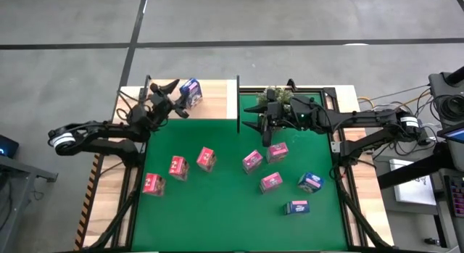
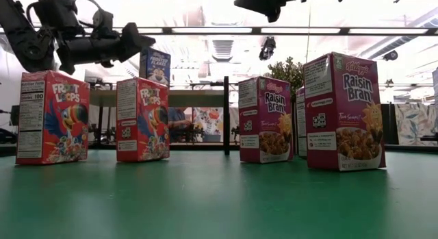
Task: Stack cereal on shelf
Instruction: Put the left blue cereal box on the shelf
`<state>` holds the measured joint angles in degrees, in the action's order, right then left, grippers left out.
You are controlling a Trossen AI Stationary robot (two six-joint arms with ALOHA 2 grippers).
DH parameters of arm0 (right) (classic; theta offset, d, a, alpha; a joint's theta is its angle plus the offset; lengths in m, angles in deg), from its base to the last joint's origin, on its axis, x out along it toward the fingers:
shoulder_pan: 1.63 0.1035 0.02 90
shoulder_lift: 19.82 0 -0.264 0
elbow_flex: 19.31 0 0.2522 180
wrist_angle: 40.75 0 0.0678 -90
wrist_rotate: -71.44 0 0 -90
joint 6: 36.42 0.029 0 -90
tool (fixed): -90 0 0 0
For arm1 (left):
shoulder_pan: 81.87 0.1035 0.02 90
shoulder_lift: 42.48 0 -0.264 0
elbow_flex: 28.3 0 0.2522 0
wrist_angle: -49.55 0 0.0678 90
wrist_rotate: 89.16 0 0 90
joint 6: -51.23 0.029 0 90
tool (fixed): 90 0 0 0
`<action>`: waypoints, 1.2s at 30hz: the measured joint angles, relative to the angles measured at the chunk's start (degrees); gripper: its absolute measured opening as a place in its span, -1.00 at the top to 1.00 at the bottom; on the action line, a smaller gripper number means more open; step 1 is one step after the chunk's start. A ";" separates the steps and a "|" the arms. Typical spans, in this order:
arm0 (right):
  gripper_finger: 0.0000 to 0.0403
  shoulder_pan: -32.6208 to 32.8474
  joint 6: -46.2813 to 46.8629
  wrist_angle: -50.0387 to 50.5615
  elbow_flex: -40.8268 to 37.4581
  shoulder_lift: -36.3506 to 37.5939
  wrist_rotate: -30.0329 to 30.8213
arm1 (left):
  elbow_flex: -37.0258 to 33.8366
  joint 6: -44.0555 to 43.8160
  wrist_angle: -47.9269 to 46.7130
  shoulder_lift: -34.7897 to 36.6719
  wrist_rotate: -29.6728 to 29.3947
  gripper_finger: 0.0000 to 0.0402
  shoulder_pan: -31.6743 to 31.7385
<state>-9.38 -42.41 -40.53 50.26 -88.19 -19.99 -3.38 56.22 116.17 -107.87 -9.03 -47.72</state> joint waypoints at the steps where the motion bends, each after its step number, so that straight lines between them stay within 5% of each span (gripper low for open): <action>1: 0.03 0.00 -0.01 0.00 0.00 0.01 0.00 | 0.00 0.00 0.00 0.54 0.00 -0.30 0.00; 6: 0.03 0.00 0.25 0.05 0.00 0.03 -0.02 | 1.08 -1.42 -1.60 3.48 3.32 -0.30 -0.16; 9: 0.03 0.00 0.37 0.51 0.00 0.32 -0.04 | 5.80 -4.43 -11.01 5.65 7.04 -0.30 -0.41; 19: 0.03 0.00 0.88 22.90 5.67 1.30 -0.07 | 43.57 1.61 -87.28 6.65 8.24 -0.30 -1.68; 25: 0.03 0.00 -0.90 30.73 7.38 1.38 -0.12 | 67.73 -2.47 -124.32 -1.44 -0.98 -0.30 -1.39; 36: 0.03 0.00 -3.21 37.34 8.55 1.68 -0.49 | 94.18 -4.90 -156.52 -21.33 -2.60 -0.30 0.37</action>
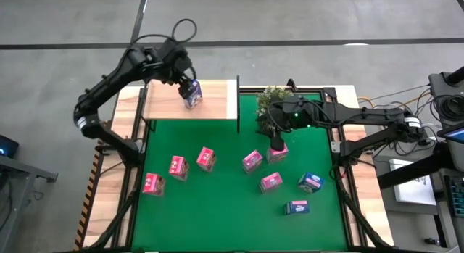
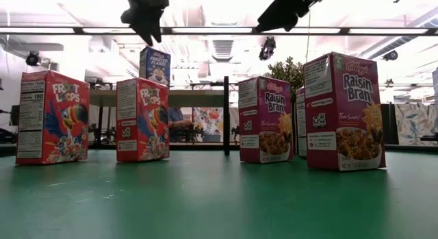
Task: Stack cereal on shelf
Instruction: Put the left blue cereal box on the shelf
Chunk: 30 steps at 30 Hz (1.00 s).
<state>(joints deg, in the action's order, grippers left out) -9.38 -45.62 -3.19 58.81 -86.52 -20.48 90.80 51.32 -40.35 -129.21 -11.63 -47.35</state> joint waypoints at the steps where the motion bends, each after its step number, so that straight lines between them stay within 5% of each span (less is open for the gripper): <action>1: 0.03 0.00 -0.36 0.07 -0.08 0.00 0.01 | 1.35 0.02 -0.96 -1.09 0.03 -0.30 -0.03; 9: 0.03 0.00 -0.86 0.03 -0.24 0.00 -0.15 | 8.38 2.04 -3.94 -4.50 -0.02 -0.15 -0.02; 16: 0.03 0.00 -1.06 0.03 -0.24 0.00 -1.14 | 6.48 3.71 -6.95 -4.40 0.46 0.89 -0.02; 30: 0.03 0.00 -0.86 0.06 -0.26 0.00 -1.30 | 0.63 5.39 -5.86 -4.36 1.03 1.00 -0.28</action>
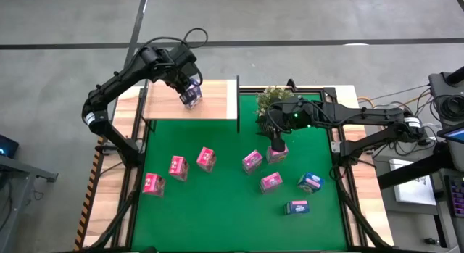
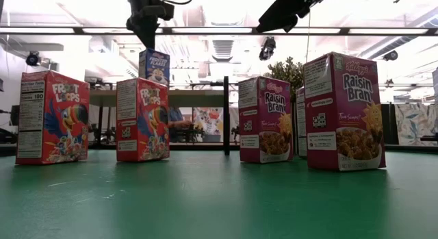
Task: Stack cereal on shelf
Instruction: Put the left blue cereal box on the shelf
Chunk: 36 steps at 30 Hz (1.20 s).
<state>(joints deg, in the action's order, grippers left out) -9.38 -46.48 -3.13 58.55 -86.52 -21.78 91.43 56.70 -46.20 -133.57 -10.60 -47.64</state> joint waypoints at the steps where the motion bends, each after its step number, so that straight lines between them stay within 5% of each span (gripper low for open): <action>1: 0.03 0.00 0.00 0.00 0.00 0.00 0.02 | 0.00 1.33 -0.04 0.00 0.00 1.00 0.00; 9: 0.03 0.00 0.40 0.00 -0.02 0.00 0.02 | 1.72 16.21 -1.64 0.04 -3.78 1.00 -0.04; 17: 0.03 0.00 0.55 -0.02 -0.02 0.00 0.03 | 5.12 15.89 -2.12 0.02 -4.15 1.00 -0.69; 23: 0.03 0.00 0.48 -0.02 -0.02 -0.02 0.04 | 6.34 12.61 1.95 0.48 12.47 1.00 -3.79; 25: 0.03 0.00 0.45 -0.02 -0.02 -0.02 0.04 | 5.49 11.31 5.33 0.39 13.96 1.00 -5.74; 31: 0.03 0.00 0.12 0.08 -0.02 -0.02 0.04 | 1.84 11.56 5.34 -0.72 13.60 1.00 -10.12; 36: 0.03 0.00 0.00 0.31 -0.02 -0.02 -0.10 | -3.73 9.61 5.13 -0.70 4.66 1.00 -10.62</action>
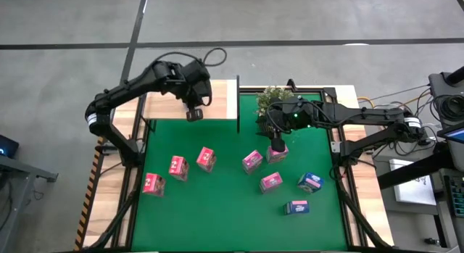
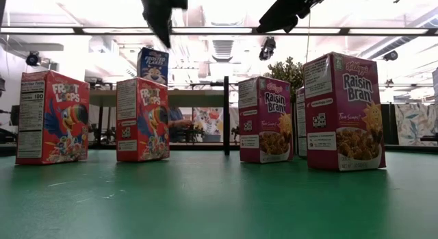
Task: Stack cereal on shelf
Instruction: Put the left blue cereal box on the shelf
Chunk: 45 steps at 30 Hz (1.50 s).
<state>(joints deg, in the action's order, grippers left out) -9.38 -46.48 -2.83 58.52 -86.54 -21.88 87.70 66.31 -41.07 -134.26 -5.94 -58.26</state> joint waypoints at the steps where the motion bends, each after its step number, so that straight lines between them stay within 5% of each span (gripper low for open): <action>1: 0.03 0.00 -0.02 0.00 0.00 0.00 -0.07 | -1.18 -0.33 0.15 0.00 -2.34 1.00 0.00; 13: 0.03 0.00 -0.02 0.05 0.02 -0.02 -0.07 | -7.17 -0.85 -1.19 0.09 -15.45 1.00 0.00; 26: 0.03 0.00 0.24 0.29 0.04 -0.02 -0.07 | -7.04 -3.73 -5.16 0.64 -18.22 1.00 0.11; 37: 0.03 0.00 -0.10 2.32 0.07 -0.02 -0.07 | -6.28 -7.07 -7.78 1.23 -18.07 1.00 -0.26; 45: 0.03 0.00 -2.66 3.08 -0.20 -0.02 -0.07 | 0.51 -2.69 2.03 1.49 -4.07 1.00 -3.67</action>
<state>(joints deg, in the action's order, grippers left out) -9.38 -49.14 0.25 58.33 -86.56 -21.95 88.21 63.63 -39.05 -132.78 -10.00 -61.92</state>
